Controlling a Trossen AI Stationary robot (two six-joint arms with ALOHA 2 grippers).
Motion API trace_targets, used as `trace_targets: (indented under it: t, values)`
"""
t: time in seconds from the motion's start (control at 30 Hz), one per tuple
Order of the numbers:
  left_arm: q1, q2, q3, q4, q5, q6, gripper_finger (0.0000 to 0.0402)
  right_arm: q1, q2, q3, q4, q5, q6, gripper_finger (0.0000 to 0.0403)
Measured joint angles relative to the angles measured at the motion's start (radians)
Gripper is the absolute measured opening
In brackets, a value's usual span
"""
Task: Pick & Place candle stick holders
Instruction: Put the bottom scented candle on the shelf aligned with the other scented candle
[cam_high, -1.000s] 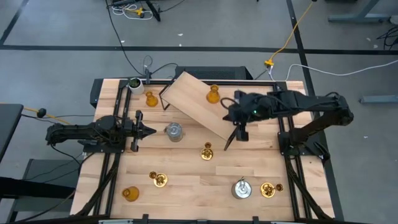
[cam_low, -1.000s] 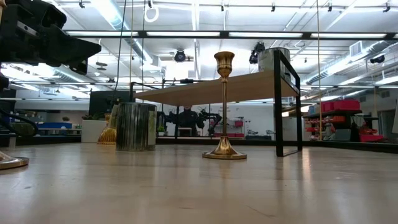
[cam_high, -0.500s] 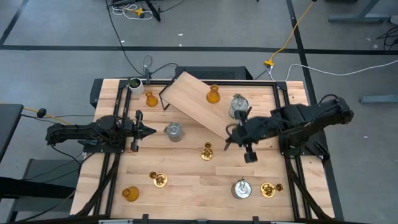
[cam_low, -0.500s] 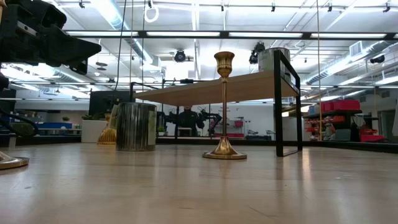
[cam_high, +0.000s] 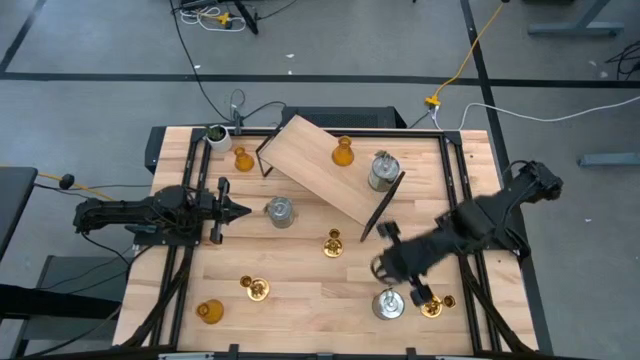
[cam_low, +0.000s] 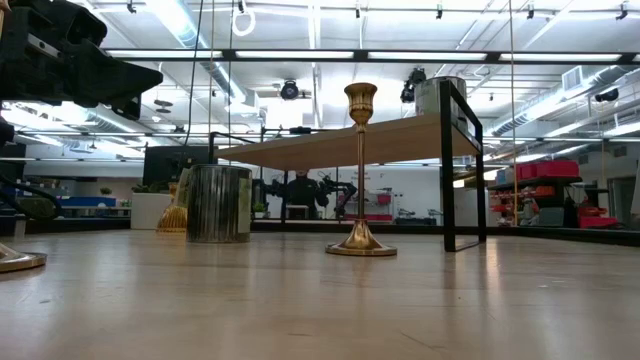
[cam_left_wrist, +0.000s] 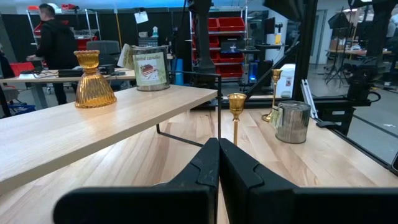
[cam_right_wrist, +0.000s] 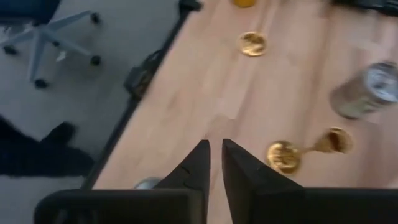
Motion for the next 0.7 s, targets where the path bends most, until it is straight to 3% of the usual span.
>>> trace_targets:
  t: [0.27,0.7]
  values:
    - [0.0,0.0,0.0,0.0,0.0,0.0,0.0012,0.104,0.041,0.0,-0.005,0.054,0.0,0.0111]
    - [0.0,0.0,0.0,0.0,0.0,0.0,0.0012,0.189,0.121,0.0,-0.051,0.054,0.034,0.027]
